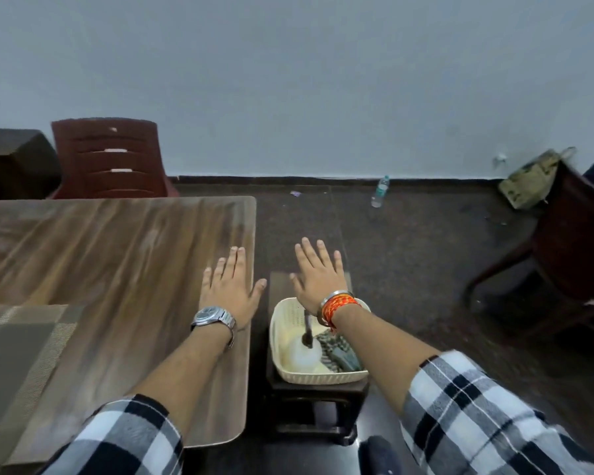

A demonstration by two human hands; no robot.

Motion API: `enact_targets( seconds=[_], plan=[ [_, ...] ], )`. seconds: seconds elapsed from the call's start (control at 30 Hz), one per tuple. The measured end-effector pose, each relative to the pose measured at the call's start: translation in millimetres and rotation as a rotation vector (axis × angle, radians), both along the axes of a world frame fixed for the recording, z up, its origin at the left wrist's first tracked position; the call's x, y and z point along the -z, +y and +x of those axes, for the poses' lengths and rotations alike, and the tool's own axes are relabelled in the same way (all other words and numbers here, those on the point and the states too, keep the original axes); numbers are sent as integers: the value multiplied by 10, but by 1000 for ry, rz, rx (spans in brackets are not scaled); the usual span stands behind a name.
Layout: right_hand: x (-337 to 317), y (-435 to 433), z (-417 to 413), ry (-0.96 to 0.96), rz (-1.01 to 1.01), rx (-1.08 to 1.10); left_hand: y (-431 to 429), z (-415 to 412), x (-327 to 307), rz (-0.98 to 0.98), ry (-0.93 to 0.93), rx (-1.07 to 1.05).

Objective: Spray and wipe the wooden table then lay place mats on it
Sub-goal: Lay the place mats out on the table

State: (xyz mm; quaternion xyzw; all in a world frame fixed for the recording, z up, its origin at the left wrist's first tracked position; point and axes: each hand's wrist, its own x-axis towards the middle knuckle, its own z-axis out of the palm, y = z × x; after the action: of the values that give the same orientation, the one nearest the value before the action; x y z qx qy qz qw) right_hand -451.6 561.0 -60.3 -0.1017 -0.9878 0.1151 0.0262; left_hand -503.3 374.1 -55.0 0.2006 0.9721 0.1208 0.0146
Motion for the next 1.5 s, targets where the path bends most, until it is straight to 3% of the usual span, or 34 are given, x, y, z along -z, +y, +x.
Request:
enact_targets(
  seconds=[0.23,0.47,0.6,0.97,1.2,1.37,1.5],
  plan=[
    [365,1489,-33,-70,-59,-33,1413,-86,451,-74,-79,-27],
    [800,2822,-223,-261,-142,-217,2462,-16,898,-100,-339,-320],
    [968,3214,-544,-315,-159,-298,2748,-120,988,-124,-380,-430],
    [1651,3424,-1661,-533,-118,-628,3451,-903,1615,-95,-487,-667],
    [2350,3309,-2316,-818,-77,-789,3448,-1286,1826,-20,-575,-869],
    [2865,3065,-2560,-990,57,-857,3511,-1313,2048,29,-595,-1041],
    [2945,3039,-2712,-966,-97,-816,3660,-1210,2062,96,-673,-1222]
  ],
)
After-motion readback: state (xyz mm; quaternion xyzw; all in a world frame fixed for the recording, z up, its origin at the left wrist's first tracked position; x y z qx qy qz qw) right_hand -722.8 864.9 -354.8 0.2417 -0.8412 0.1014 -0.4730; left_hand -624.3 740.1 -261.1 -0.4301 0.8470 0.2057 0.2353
